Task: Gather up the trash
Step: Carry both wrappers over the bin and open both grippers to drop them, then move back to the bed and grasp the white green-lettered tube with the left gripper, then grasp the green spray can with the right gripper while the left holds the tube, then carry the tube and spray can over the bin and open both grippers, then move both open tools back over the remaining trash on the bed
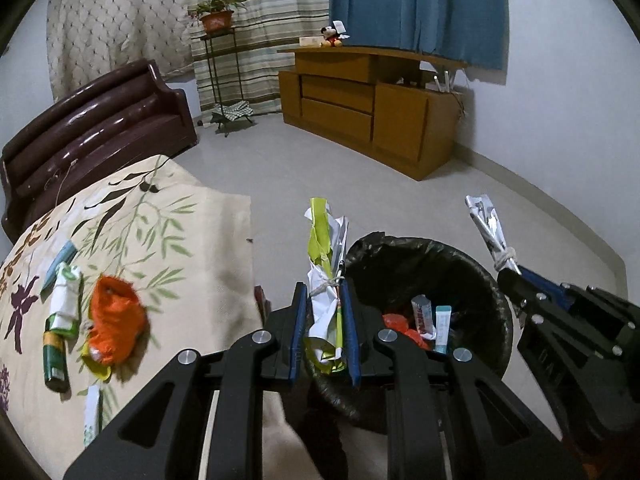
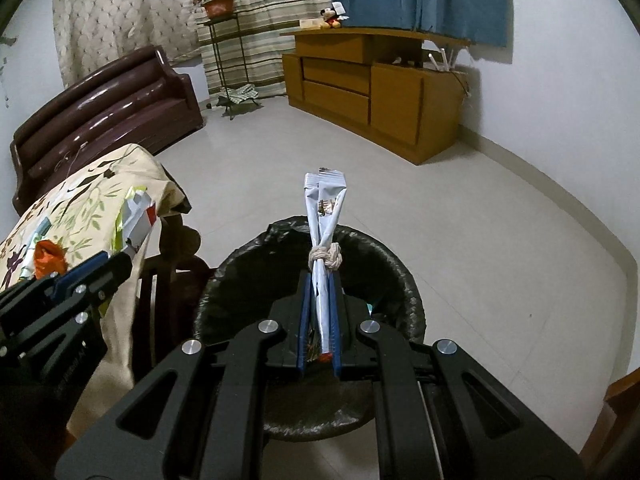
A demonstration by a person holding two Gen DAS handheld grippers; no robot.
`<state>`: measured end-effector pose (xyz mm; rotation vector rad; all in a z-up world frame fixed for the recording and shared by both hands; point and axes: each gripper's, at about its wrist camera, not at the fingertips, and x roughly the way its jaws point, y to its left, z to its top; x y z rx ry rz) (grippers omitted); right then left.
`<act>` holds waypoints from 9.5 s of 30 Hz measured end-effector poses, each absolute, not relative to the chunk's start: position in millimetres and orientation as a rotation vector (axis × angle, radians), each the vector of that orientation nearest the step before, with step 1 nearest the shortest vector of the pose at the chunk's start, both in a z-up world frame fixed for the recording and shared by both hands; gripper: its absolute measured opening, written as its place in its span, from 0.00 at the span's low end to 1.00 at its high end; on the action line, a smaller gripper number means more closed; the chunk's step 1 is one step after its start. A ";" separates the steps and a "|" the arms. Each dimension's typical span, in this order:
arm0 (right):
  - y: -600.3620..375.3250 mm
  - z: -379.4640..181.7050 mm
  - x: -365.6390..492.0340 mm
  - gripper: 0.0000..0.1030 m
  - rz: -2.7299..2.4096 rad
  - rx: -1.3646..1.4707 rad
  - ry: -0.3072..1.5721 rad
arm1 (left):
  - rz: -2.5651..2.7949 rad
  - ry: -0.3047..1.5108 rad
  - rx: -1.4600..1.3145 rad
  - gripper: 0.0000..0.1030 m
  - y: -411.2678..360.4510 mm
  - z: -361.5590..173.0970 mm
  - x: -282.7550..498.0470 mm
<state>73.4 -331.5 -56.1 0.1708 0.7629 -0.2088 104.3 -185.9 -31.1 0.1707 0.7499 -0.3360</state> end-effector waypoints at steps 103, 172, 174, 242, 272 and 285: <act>-86.0 -22.0 67.7 0.36 0.226 0.016 0.781 | 0.056 0.763 -0.072 0.17 112.5 -15.3 44.5; -234.8 -12.2 53.0 0.23 -0.083 0.075 0.725 | -0.285 0.721 0.021 0.17 -59.2 -4.1 62.2; -246.6 -14.0 52.9 0.23 -0.101 0.085 0.724 | -0.307 0.722 0.038 0.17 -74.9 -5.3 62.3; -362.7 -80.3 94.3 0.35 -0.253 0.237 0.795 | -0.340 0.780 0.167 0.66 -212.4 -49.7 122.7; -248.7 -53.3 105.3 0.50 -0.058 0.157 0.795 | -0.132 0.763 0.053 0.71 -63.8 -14.1 108.9; -165.8 -34.3 120.2 0.50 0.099 0.098 0.785 | 0.041 0.773 -0.024 0.71 33.7 -15.8 103.3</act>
